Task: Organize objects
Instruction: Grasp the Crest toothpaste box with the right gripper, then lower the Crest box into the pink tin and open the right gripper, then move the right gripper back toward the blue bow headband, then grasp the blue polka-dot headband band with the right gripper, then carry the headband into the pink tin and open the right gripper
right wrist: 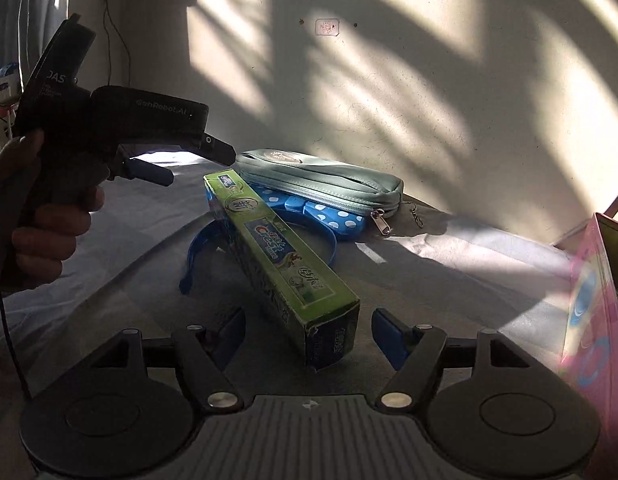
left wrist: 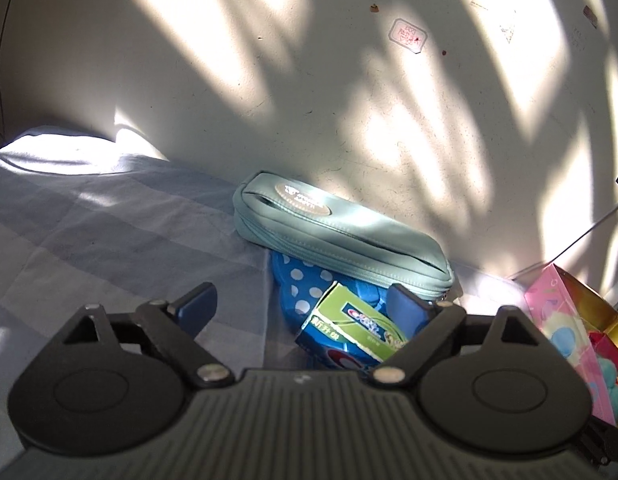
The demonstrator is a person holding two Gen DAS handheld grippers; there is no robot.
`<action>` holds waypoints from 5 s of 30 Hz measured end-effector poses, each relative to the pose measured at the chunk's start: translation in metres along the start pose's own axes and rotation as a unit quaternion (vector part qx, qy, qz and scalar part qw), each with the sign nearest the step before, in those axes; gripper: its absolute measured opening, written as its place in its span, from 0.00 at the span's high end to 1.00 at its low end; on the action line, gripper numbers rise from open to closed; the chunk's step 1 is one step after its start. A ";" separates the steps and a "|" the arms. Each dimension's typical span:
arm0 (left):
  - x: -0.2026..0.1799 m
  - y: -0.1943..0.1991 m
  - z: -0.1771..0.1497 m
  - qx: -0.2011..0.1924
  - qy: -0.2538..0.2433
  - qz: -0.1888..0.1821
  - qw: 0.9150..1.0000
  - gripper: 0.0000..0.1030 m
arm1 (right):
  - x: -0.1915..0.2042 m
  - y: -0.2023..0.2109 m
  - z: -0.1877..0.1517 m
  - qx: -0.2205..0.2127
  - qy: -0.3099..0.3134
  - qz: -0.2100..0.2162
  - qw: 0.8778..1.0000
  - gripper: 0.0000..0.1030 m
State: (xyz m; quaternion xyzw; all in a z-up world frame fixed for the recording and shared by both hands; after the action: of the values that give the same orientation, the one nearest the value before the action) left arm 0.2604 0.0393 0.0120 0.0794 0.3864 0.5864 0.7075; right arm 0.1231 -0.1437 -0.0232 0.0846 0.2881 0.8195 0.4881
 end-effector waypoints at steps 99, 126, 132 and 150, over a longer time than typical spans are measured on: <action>0.017 0.091 -0.089 -0.112 -0.023 0.083 0.990 0.46 | 0.012 0.042 0.019 -0.017 -0.076 -0.056 0.995 0.64; -0.028 0.115 -0.131 -0.032 -0.110 0.016 0.993 0.47 | 0.028 0.072 -0.034 0.020 -0.105 -0.073 0.992 0.96; -0.036 0.106 -0.167 0.028 -0.137 0.063 0.988 0.55 | 0.026 0.075 -0.039 0.006 -0.160 -0.029 0.987 0.95; -0.218 0.126 -0.119 -0.086 -0.223 -0.078 0.968 0.91 | -0.087 0.203 -0.037 -0.160 -0.198 -0.177 0.951 0.93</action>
State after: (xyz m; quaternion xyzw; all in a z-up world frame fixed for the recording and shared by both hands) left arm 0.0847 -0.1578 0.1007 0.1167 0.1717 0.5275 0.8238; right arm -0.0002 -0.3048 0.0716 0.1134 0.0608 0.7224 0.6794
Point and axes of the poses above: each gripper's, at about its wrist camera, not at the fingertips, and y roughly against the way its jaws point, x to its left, z to its top, the point moved 7 cm from there along -y, roughly the way its jaws point, and after that the axes turned 11 degrees about y, right-handed, at the moved point
